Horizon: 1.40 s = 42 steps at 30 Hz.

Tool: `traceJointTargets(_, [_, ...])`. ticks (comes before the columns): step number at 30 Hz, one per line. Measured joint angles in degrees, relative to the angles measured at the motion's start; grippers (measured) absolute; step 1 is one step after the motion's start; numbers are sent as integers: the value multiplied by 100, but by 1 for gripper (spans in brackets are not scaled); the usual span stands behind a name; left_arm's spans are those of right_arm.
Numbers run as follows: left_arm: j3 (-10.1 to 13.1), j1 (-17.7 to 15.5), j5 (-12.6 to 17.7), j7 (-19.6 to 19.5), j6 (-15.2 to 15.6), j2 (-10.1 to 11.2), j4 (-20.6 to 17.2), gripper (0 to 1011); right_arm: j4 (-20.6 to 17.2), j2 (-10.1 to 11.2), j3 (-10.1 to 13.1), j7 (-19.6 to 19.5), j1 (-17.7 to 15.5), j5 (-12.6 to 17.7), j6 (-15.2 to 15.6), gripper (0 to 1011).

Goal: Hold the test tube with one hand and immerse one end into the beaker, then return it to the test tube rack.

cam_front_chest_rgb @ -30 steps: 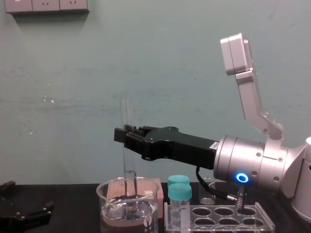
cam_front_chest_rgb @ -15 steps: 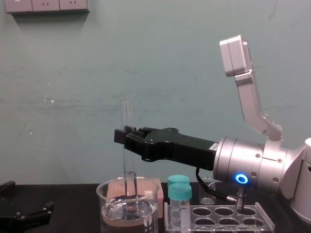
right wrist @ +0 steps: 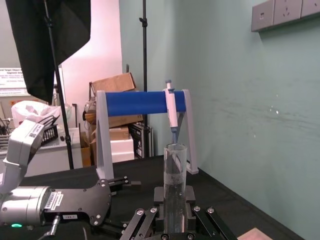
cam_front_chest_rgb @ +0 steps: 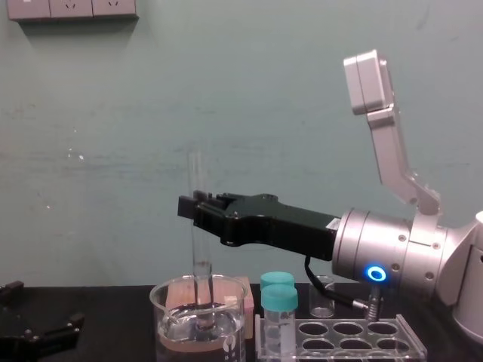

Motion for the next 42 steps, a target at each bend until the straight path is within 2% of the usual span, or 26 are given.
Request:
traceJointTargets(14, [0, 0, 0, 0, 0, 0, 0, 1000, -501, 182, 84, -107, -39, -34, -120, 234])
traceJointTargets(27, [0, 0, 0, 0, 0, 0, 0, 1000, -1230, 412, 279, -253, -114, 93, -177, 235])
traceJointTargets(33, [0, 0, 0, 0, 0, 0, 0, 1000, -1543, 617, 518, -588, -198, 64, -236, 235])
traceJointTargets(35, [0, 0, 0, 0, 0, 0, 0, 1000, -1712, 764, 689, -836, -298, -17, -257, 234])
traceJointTargets(37, [0, 0, 0, 0, 0, 0, 0, 1000, -1753, 795, 728, -895, -324, -42, -258, 234])
traceJointTargets(42, [0, 0, 0, 0, 0, 0, 0, 1000, -2069, 1019, 991, -1300, -633, -221, -185, 234])
